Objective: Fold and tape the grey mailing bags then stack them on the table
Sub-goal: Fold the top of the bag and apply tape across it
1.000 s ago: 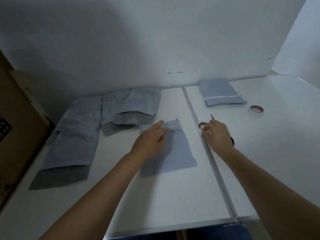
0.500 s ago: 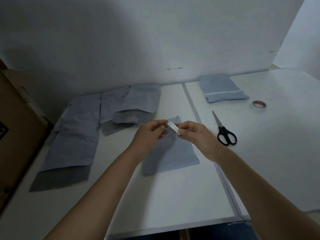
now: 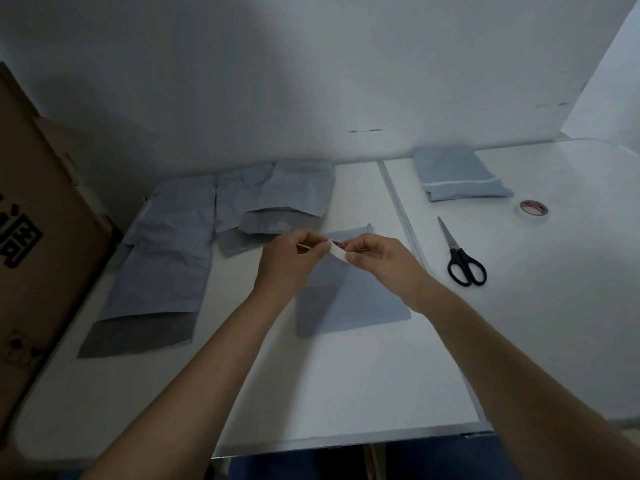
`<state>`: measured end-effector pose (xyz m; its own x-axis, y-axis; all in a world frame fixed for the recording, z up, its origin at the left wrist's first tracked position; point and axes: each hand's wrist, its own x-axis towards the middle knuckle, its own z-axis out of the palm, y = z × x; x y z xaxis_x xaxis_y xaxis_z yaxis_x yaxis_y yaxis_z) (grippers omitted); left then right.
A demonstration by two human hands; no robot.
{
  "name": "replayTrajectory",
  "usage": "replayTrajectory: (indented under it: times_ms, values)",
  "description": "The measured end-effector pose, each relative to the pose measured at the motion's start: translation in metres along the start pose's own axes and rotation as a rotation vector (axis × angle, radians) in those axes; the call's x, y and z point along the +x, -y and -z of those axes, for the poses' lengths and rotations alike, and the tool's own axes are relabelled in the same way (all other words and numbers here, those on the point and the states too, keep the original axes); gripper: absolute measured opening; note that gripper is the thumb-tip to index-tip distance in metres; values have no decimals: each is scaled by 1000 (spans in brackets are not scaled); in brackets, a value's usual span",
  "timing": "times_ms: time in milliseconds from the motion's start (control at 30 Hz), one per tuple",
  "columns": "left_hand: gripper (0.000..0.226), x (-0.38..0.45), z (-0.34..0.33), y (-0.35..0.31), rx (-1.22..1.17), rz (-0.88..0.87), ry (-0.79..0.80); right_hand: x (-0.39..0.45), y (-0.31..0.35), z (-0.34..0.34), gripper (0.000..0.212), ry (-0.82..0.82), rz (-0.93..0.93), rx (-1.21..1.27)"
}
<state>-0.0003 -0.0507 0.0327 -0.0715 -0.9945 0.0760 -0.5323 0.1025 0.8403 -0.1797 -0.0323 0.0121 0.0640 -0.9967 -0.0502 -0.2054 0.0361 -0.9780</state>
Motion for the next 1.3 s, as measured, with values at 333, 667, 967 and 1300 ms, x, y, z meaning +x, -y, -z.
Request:
replayTrajectory:
  times_ms: [333,667,967,1300]
  values:
    - [4,4,15,0,0,-296,2,5,21,-5,36,98,-268,383]
    - [17,6,30,6,-400,89,314,-1,18,-5,10,131,-216,667]
    - [16,1,30,8,-547,508,352,-2,20,-12,13,131,-78,414]
    - [22,7,37,7,-476,444,298,2,30,-15,22,139,-5,192]
